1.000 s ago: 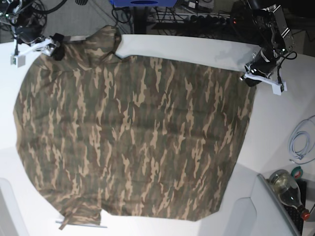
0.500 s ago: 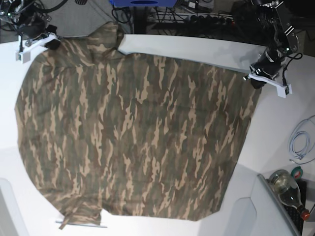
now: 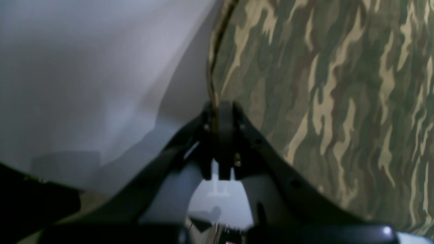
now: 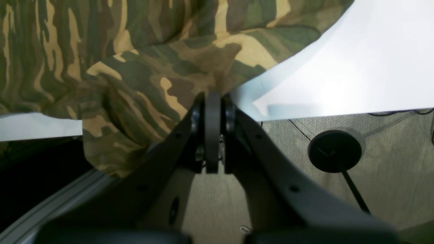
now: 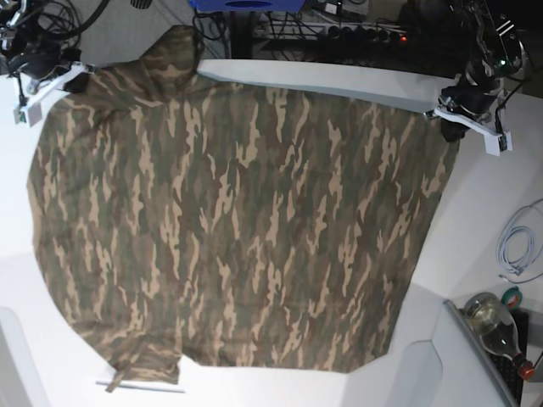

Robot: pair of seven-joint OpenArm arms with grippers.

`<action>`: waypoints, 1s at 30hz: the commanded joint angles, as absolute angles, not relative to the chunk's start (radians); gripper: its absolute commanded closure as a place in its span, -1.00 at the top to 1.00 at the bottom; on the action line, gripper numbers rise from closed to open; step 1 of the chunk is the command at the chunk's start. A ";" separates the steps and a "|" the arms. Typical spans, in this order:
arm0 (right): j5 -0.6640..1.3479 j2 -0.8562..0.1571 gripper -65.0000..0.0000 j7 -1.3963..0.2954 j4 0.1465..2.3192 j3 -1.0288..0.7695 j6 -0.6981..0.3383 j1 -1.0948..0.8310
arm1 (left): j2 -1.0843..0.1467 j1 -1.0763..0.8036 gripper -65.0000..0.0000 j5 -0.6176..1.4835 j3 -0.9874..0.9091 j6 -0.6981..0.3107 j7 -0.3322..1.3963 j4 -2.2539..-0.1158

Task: Layout the t-shirt on the table in an organized manner, then fold the t-shirt properly
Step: 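Pull both grippers toward the hem, folding the shirt's collar half over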

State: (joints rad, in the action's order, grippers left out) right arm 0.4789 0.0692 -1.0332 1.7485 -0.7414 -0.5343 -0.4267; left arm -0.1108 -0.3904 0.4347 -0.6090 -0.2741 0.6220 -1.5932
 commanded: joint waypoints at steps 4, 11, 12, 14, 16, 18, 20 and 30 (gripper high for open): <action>0.490 0.062 -0.98 -1.024 1.816 -0.739 -0.539 -0.420 | -0.120 -0.383 -1.00 0.446 -0.615 -0.274 0.604 -1.612; 0.484 0.054 -0.98 -1.089 1.853 -0.664 -0.529 -0.346 | -0.099 -0.280 -1.00 0.446 -0.621 -0.274 0.745 -1.620; 0.484 0.054 -0.98 -1.096 1.851 -0.664 -0.529 -0.332 | -0.097 -0.262 -1.00 0.446 -0.621 -0.274 0.757 -1.620; 0.484 0.053 -0.98 -1.101 1.847 -0.664 -0.522 -0.306 | -0.085 -0.226 -1.00 0.443 -0.622 -0.274 0.768 -1.620; 0.484 0.051 -0.98 -1.099 1.845 -0.664 -0.478 -0.285 | -0.081 -0.199 -1.00 0.438 -0.616 -0.274 0.768 -1.618; 0.484 0.027 -0.98 -1.099 1.844 -0.654 -0.449 -0.260 | -0.081 -0.173 -1.00 0.438 -0.613 -0.274 0.768 -1.613; 0.484 0.016 -0.98 -1.099 1.817 -0.654 -0.441 -0.229 | -0.079 -0.148 -1.00 0.438 -0.613 -0.274 0.780 -1.609; 0.484 -0.082 -0.98 -1.095 1.592 -0.659 -0.440 -0.065 | -0.079 0.008 -1.00 0.437 -0.613 -0.272 0.842 -1.494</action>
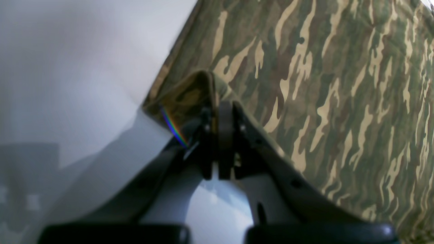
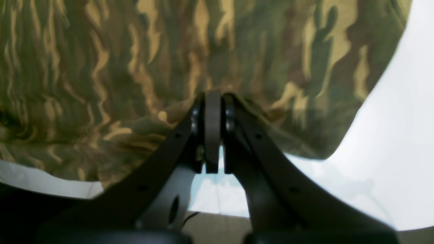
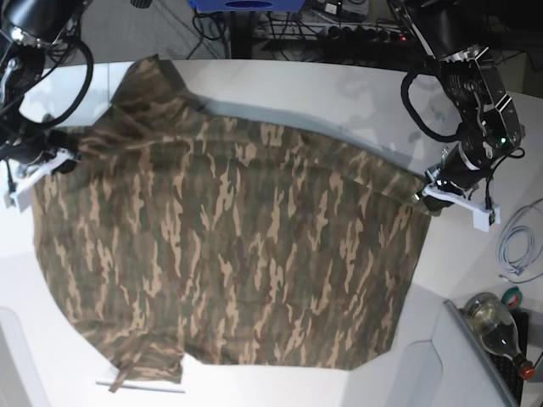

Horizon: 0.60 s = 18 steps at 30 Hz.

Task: Layout the t-shirt on the table in an organized manner, then fold the t-shirt properly
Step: 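Pull both grippers toward the hem, folding the shirt's collar half over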

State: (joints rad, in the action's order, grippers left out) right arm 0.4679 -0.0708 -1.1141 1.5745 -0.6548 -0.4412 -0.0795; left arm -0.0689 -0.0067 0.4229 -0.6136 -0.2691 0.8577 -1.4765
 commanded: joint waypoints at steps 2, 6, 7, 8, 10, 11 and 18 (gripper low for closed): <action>0.484 -0.097 -0.98 -1.098 1.569 -0.662 -0.440 -0.036 | -0.081 0.036 -1.00 0.437 -0.613 -0.272 0.842 -1.468; 0.484 -0.122 -0.98 -1.098 1.524 -0.656 -0.438 0.018 | -0.081 0.081 -1.00 0.437 -0.613 -0.263 0.842 -1.426; 0.484 -0.125 -0.98 -1.099 1.509 -0.654 -0.438 0.031 | -0.081 0.094 -1.00 0.437 -0.613 -0.242 0.842 -1.415; 0.483 -0.127 -0.98 -1.099 1.492 -0.654 -0.438 0.047 | -0.081 0.105 -1.00 0.437 -0.610 -0.214 0.842 -1.405; 0.483 -0.131 -0.98 -1.093 1.449 -0.654 -0.438 0.074 | -0.082 0.133 -1.00 0.437 -0.572 -0.173 0.842 -1.382; 0.483 -0.140 -0.98 -1.093 1.428 -0.654 -0.438 0.088 | -0.085 0.142 -1.00 0.437 -0.552 -0.162 0.839 -1.368; 0.483 -0.153 -0.98 -1.043 1.302 -0.653 -0.438 0.165 | -0.085 0.211 -1.00 0.438 -0.516 -0.143 0.835 -1.294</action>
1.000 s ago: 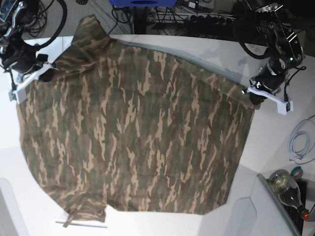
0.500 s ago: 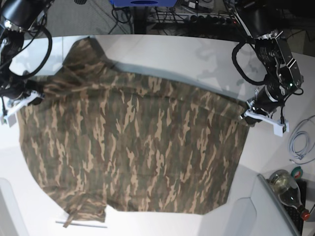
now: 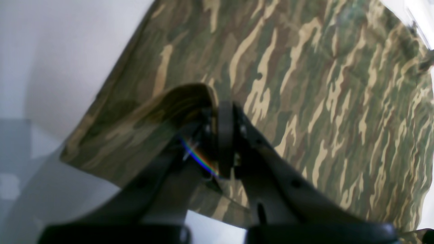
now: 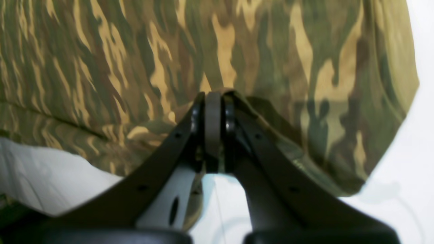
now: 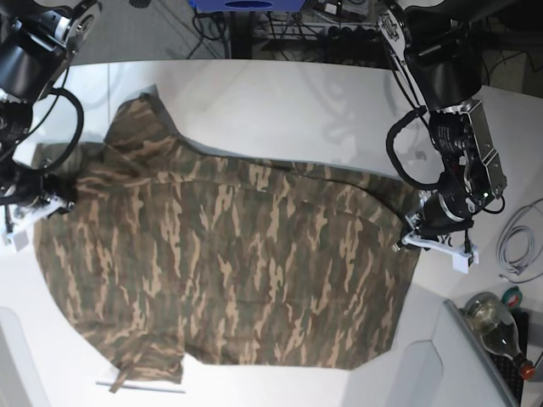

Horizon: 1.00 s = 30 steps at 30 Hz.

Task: Layout the t-shirt on the table in an organized manner, then fold the t-shirt properly
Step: 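Pull both grippers toward the hem, folding the shirt's collar half over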

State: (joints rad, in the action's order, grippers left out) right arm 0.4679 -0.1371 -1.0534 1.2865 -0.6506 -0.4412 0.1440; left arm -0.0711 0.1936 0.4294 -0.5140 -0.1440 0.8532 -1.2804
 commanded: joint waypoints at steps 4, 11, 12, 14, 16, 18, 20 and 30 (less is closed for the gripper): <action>0.481 -0.176 -0.98 -1.006 1.241 -0.651 -0.435 0.200 | -0.088 0.232 -1.00 0.438 -0.513 -0.143 0.791 -1.259; 0.481 -0.229 -0.98 -0.935 1.129 -0.648 -0.418 0.248 | -0.090 0.240 -1.00 0.437 -0.507 -0.143 0.705 -1.185; 0.481 -0.236 -0.98 -0.928 1.112 -0.628 -0.418 0.254 | -0.090 0.245 -1.00 0.437 -0.507 -0.143 0.699 -1.176; 0.483 -0.251 -0.98 -0.900 1.081 -0.573 -0.418 0.269 | -0.090 0.257 -1.00 0.437 -0.507 -0.143 0.688 -1.158; 0.483 -0.254 -0.98 -0.863 1.050 -0.522 -0.418 0.275 | -0.090 0.263 -1.00 0.437 -0.507 -0.143 0.687 -1.141; 0.483 -0.254 -0.98 -0.834 1.030 -0.498 -0.418 0.283 | -0.090 0.266 -1.00 0.437 -0.507 -0.143 0.676 -1.135; 0.483 -0.254 -0.98 -0.817 1.018 -0.492 -0.417 0.288 | -0.090 0.263 -1.00 0.437 -0.507 -0.143 0.651 -1.135; 0.483 -0.254 -0.98 -0.754 1.017 -0.490 -0.343 0.288 | -0.127 0.272 -1.00 0.437 -0.507 -0.143 0.588 -1.073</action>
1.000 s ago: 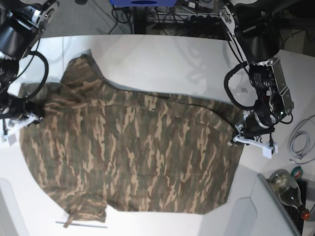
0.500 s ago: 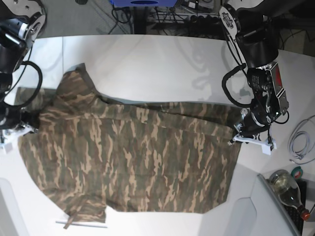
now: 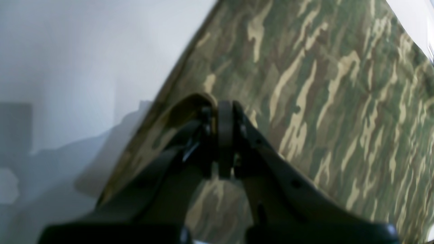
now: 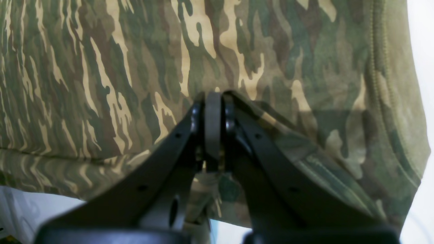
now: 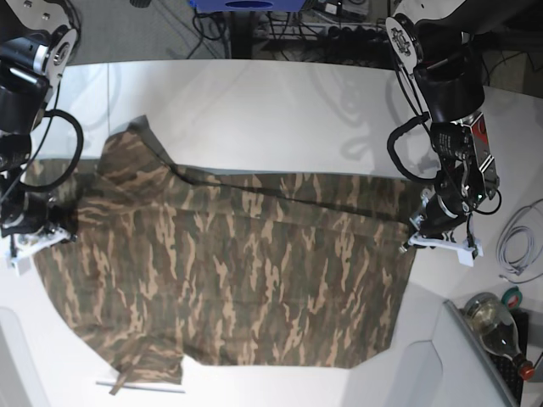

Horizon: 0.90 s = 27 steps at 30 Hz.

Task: Layout the t-shirt on the table in an organized manner, then fold the t-shirt properly
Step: 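Pull both grippers toward the hem, folding the shirt's collar half over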

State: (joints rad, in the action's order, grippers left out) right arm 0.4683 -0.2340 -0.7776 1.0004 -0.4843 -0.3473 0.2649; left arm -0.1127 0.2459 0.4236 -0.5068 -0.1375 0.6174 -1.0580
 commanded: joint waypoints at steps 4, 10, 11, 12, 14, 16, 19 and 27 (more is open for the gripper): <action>0.483 -0.254 -0.98 -0.743 1.017 -0.486 -0.312 0.285 | -0.130 0.272 -1.00 0.437 -0.506 -0.143 0.573 -1.070; 0.483 -0.254 -0.98 -0.713 1.013 -0.484 -0.292 0.282 | -0.131 0.306 -1.00 0.437 -0.506 -0.143 0.573 -1.017; 0.483 -0.254 -0.98 -0.713 1.013 -0.484 -0.292 0.282 | -0.131 0.312 -1.00 0.437 -0.506 -0.143 0.573 -1.010; 0.483 -0.254 -0.98 -0.713 1.013 -0.484 -0.291 0.282 | -0.131 0.314 -1.00 0.437 -0.506 -0.143 0.573 -1.004; 0.483 -0.254 -0.98 -0.713 1.013 -0.489 -0.291 0.282 | -0.131 0.321 -1.00 0.437 -0.504 -0.143 0.572 -1.003; 0.483 -0.254 -0.98 -0.711 1.013 -0.490 -0.291 0.282 | -0.130 0.325 -1.00 0.437 -0.504 -0.143 0.572 -1.003; 0.483 -0.254 -0.98 -0.711 1.013 -0.492 -0.291 0.282 | -0.131 0.326 -1.00 0.437 -0.461 -0.143 0.570 -1.003; 0.483 -0.254 -0.98 -0.711 1.013 -0.492 -0.291 0.280 | -0.131 0.337 -1.00 0.437 -0.418 -0.143 0.570 -1.003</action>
State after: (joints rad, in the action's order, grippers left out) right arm 0.4683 -0.2348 -0.7322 0.9993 -0.4870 -0.2943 0.2562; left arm -0.1200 0.3077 0.4232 -0.4175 -0.1371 0.5903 -0.9878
